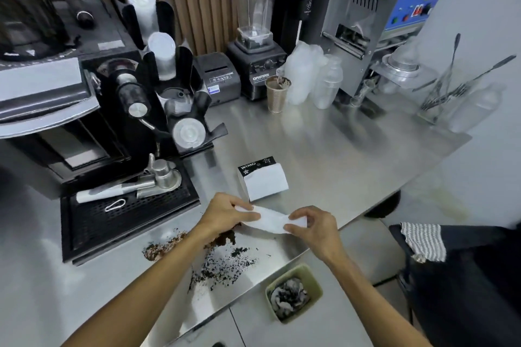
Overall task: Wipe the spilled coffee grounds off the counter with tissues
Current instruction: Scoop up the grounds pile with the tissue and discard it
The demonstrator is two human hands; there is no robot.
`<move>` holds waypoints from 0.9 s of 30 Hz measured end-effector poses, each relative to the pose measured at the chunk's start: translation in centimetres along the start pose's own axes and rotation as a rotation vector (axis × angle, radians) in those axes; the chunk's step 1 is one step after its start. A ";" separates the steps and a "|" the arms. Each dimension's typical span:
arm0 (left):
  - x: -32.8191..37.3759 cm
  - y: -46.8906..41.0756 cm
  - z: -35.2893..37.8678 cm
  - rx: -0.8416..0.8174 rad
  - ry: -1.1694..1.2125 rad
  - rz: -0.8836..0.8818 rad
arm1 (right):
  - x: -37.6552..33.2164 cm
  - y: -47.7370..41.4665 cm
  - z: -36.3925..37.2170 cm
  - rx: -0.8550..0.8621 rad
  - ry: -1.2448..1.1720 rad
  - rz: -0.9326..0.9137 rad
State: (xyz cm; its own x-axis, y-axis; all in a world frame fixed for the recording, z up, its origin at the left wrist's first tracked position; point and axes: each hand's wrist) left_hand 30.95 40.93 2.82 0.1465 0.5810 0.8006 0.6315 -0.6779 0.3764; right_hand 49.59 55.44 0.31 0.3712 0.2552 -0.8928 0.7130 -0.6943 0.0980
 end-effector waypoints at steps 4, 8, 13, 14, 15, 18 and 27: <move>-0.2 -0.9 3.0 0.069 -0.475 0.319 | 2.0 0.1 0.5 0.124 0.261 -0.205; -0.5 -2.5 5.4 0.053 -1.029 0.707 | 4.7 -0.6 1.1 0.289 0.608 -0.313; -0.7 -4.5 6.8 -0.021 -1.276 0.826 | 5.4 0.4 2.2 0.396 0.849 -0.219; -0.7 -5.0 6.7 -0.029 -1.270 0.857 | 5.4 0.8 2.6 0.408 0.866 -0.195; -1.0 -5.7 6.7 -0.032 -1.271 0.900 | 5.4 1.4 3.4 0.420 0.880 -0.164; -1.3 -7.0 5.9 -0.037 -1.337 0.982 | 5.2 2.7 4.9 0.436 0.934 -0.122; -3.9 -6.3 1.6 -0.201 -1.335 1.128 | 0.5 6.6 13.2 0.517 0.850 0.090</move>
State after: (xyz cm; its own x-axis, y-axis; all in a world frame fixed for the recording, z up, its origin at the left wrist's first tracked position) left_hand 27.61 43.66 -3.41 0.9389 -0.3000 -0.1687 -0.2890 -0.9534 0.0869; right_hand 46.59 42.10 -5.30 0.8575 0.4439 -0.2603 0.3900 -0.8906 -0.2340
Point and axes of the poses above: each hand's wrist, its own y-axis away from the middle knuckle, its own z-axis out of the palm, x = y × z, and after that the axes turned 3 degrees about -y, right-handed
